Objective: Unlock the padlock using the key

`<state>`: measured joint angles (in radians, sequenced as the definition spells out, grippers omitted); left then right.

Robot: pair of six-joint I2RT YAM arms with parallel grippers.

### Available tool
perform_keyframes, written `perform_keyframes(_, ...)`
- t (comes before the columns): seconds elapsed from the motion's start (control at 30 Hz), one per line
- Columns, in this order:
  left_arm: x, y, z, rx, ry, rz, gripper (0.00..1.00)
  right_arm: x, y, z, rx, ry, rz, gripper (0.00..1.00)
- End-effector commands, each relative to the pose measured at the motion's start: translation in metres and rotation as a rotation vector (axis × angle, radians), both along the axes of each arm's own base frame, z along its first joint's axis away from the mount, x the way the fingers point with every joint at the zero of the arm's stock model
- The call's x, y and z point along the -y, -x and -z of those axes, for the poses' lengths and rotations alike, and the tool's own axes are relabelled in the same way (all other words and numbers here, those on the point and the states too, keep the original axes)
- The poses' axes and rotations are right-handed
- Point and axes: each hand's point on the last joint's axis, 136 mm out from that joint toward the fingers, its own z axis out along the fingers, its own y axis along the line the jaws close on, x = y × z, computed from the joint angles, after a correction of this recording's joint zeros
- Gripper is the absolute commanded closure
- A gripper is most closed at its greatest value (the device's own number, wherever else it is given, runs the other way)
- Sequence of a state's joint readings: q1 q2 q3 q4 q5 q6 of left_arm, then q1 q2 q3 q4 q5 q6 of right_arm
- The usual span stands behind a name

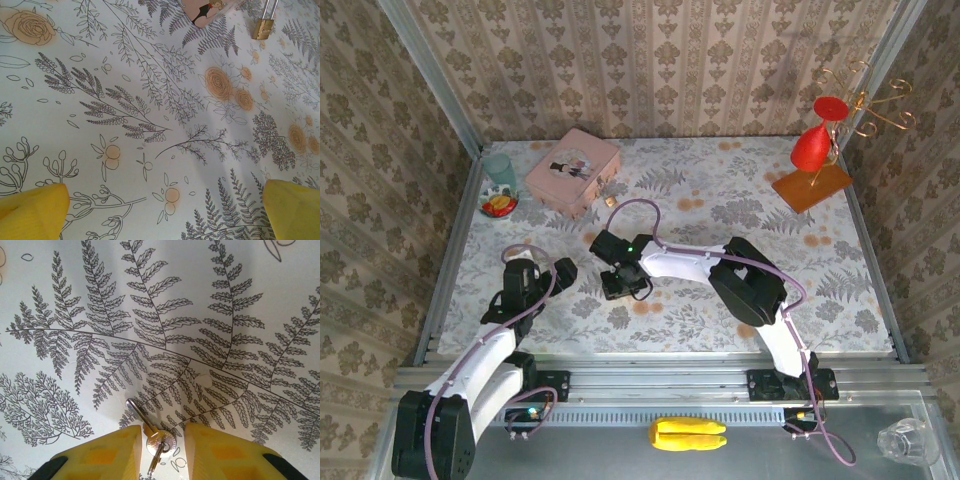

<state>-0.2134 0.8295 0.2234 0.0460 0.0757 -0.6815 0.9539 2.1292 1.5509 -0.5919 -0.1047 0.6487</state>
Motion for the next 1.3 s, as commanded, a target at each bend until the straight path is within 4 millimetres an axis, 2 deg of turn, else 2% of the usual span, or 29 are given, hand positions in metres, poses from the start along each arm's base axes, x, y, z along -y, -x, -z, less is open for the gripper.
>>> perform_keyframes(0.0,0.001,-0.002,-0.006,0.014,0.02,-0.003,0.0,0.013,0.023,0.014,-0.062,0.105,-0.015,0.72)
perform_keyframes(0.17,0.0,-0.002,-0.007,0.017,0.019,-0.005,0.0,0.013,0.024,0.019,-0.057,0.119,-0.018,0.77)
perform_keyframes(0.3,0.001,-0.002,-0.005,0.013,0.02,-0.004,0.0,0.014,0.024,0.023,-0.054,0.127,-0.011,0.85)
perform_keyframes(0.57,0.004,-0.005,-0.004,-0.012,0.018,0.011,0.0,0.017,0.011,-0.005,0.025,0.034,0.072,0.97)
perform_keyframes(0.67,0.017,-0.008,-0.009,-0.008,0.038,0.091,0.0,0.024,0.008,-0.019,0.063,-0.001,0.119,0.99)
perform_keyframes(0.83,0.032,-0.002,-0.005,-0.108,0.069,0.161,0.0,0.039,-0.001,-0.039,0.133,-0.09,0.209,1.0)
perform_keyframes(1.07,0.064,0.014,-0.047,0.026,0.141,0.171,0.0,0.074,-0.016,-0.05,0.201,-0.302,0.389,1.0)
perform_keyframes(1.27,0.106,0.023,-0.062,0.067,0.269,0.22,0.0,0.09,-0.024,-0.059,0.248,-0.432,0.456,1.0)
